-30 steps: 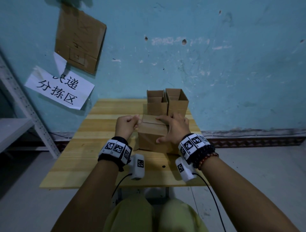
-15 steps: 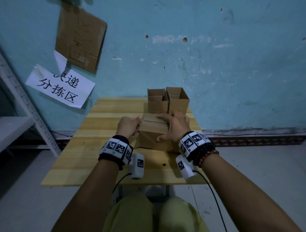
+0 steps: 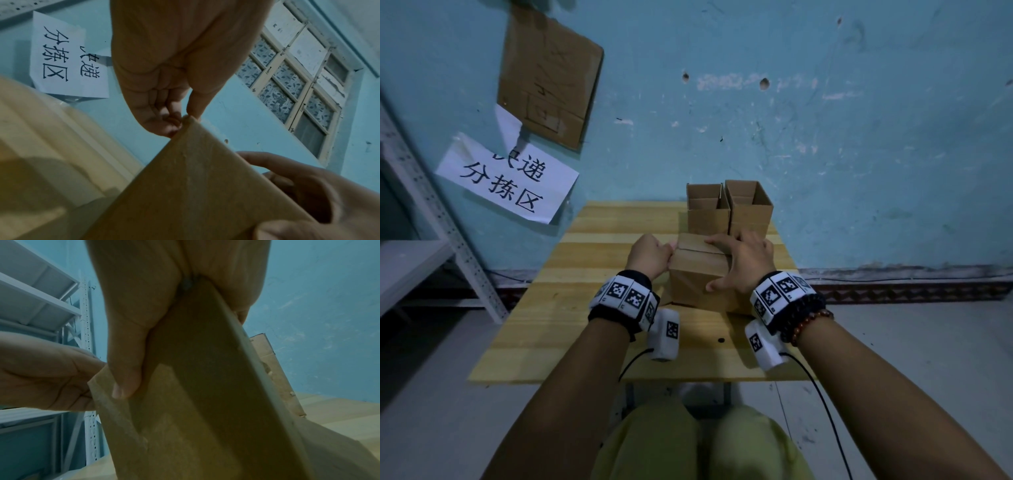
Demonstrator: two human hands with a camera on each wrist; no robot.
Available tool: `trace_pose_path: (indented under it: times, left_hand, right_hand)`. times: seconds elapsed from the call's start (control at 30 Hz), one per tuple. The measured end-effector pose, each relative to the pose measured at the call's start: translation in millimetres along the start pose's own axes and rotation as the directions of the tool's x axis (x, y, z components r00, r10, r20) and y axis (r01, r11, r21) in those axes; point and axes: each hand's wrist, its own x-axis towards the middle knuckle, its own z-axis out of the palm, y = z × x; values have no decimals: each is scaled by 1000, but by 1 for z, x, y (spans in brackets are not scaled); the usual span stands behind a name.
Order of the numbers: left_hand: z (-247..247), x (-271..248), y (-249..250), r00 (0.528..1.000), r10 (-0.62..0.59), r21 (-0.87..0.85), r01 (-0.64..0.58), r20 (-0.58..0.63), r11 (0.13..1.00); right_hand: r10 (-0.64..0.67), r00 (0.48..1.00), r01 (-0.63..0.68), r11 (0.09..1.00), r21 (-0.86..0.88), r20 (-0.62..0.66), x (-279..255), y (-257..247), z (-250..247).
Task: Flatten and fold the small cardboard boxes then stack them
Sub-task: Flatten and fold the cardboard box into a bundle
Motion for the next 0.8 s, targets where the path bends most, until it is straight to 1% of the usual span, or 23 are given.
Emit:
trace_pose_path:
  times: [0.13,0.23,0.33,0.4,0.5,0.67,0.8]
  left_hand:
    - [2,-4,-6,1000,-27,-120,28,9,992]
    - [7,-5,-10,999,-53,-160,53,5,986]
    - [10,-4,-10,999,-45,-179,42,-12,983]
    - [12,-4,-10,1000,-13,-192,11,-9,981]
    - [13,-5,-8,998,-11,-201,-1,-55,980]
    - [12,-5,-8,991,-80,-304,43,-111,952]
    - [17,-5,-12,985,-89,-378,27,-149,925]
  right_hand:
    - [1,1000,-1,1000,9,9,1,1,-3]
    - [2,1000,-2,1000,5,16,1,1,-3]
    - [4,1000,-4,1000,19,16,-1,0,-4]
    - [1,1000,-2,1000,24,12,-1,0,-3]
    - [4,1000,-4,1000,22,8,0,1,-3]
    - [11,1000,-11,999,30,11,1,1,-3]
    - [12,1000,-13,1000,25,10,1,2,-3]
